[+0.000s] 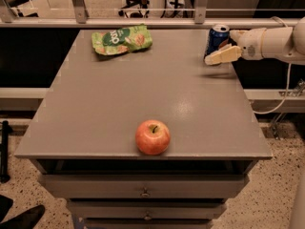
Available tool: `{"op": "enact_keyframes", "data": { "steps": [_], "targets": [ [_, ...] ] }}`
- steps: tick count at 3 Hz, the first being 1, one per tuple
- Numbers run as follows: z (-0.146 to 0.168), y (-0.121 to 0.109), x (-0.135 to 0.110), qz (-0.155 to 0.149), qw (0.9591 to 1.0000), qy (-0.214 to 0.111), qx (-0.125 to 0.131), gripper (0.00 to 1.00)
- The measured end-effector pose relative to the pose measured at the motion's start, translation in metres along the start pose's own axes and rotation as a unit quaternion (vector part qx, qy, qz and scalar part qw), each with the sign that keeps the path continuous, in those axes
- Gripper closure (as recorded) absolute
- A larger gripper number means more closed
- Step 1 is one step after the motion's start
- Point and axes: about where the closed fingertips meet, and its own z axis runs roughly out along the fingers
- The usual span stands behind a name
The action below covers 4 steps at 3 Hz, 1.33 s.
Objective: Move pepsi can near apple
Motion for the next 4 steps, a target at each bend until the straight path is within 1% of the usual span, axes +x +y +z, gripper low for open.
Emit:
{"op": "enact_keyframes", "data": {
  "steps": [1, 2, 3, 4],
  "targets": [
    [0.000, -0.003, -0.004, 0.028, 0.9993, -0.020, -0.015, 0.15],
    [-0.007, -0.001, -0.011, 0.039, 0.9981, -0.039, -0.026, 0.38],
    [-0.018, 0.008, -0.017, 0.040, 0.9969, -0.055, -0.040, 0.61],
    [-0.038, 0.029, -0.029, 0.035, 0.9934, -0.083, -0.071, 0.92]
  ]
}}
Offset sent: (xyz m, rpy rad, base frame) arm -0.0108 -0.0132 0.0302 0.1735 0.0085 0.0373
